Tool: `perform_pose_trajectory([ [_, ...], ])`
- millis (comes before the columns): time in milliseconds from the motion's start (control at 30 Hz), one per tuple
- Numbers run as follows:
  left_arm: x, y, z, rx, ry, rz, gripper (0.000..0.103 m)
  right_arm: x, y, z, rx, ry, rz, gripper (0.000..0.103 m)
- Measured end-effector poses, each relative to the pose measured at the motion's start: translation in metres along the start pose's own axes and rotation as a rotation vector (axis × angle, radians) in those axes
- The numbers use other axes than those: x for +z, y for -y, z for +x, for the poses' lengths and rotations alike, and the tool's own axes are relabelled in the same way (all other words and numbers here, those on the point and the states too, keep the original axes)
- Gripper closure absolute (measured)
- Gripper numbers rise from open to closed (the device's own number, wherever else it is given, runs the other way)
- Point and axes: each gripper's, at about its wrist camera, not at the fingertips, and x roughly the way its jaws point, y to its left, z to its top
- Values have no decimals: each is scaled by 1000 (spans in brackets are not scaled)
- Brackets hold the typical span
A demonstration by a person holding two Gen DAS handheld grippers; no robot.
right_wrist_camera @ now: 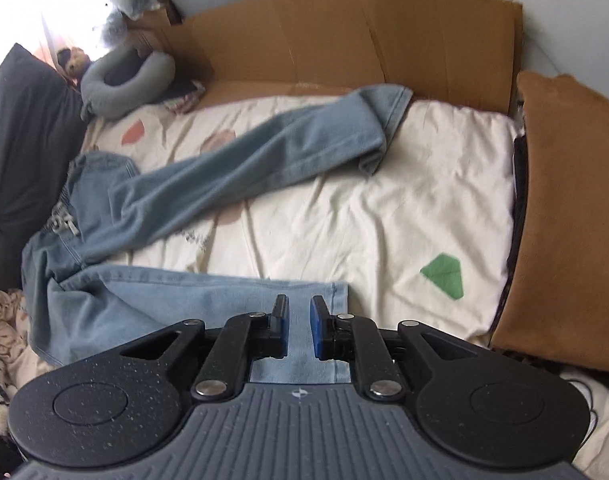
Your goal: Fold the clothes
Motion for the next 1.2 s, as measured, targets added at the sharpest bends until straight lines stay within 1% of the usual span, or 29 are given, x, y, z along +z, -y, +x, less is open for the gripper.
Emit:
perform_pose_trajectory([
  [67, 7, -5, -5, -1, 16, 0, 89, 6, 0, -5, 11, 16, -5, 91],
  [200, 19, -16, -1, -11, 48, -22, 86, 18, -11, 0, 14, 25, -38, 91],
  [267, 27, -21, 6, -3, 61, -27, 86, 26, -19, 6, 19, 33, -55, 86],
  [300, 30, -24, 10, 2, 67, -34, 86, 30, -23, 9, 20, 38, -62, 80],
  [333, 33, -28, 13, 6, 70, -46, 86, 34, -27, 12, 19, 40, -60, 78],
  [400, 42, -34, 21, 1, 78, -62, 84, 42, -37, 22, 24, 38, -70, 78],
  [467, 50, -40, 28, -2, 97, -68, 74, 49, -48, 33, 24, 30, -101, 78],
  [533, 56, -46, 37, 11, 105, -88, 70, 55, -57, 44, 24, 22, -114, 77],
  [567, 58, -50, 42, 15, 105, -102, 70, 58, -60, 50, 30, 18, -110, 76],
  [633, 61, -56, 52, 20, 98, -119, 68, 63, -67, 63, 37, 11, -110, 65],
  [767, 68, -62, 77, 57, 74, -108, 60, 74, -78, 100, 37, -6, -148, 64],
  [867, 72, -65, 95, 65, 78, -99, 54, 82, -86, 128, 38, -19, -177, 64],
  [1033, 75, -67, 125, 55, 89, -112, 51, 96, -102, 193, 73, -38, -228, 64],
  [1133, 77, -67, 140, 57, 98, -102, 50, 107, -117, 232, 111, -40, -271, 64],
  [1200, 80, -71, 149, 61, 97, -116, 50, 116, -131, 254, 138, -39, -294, 64],
])
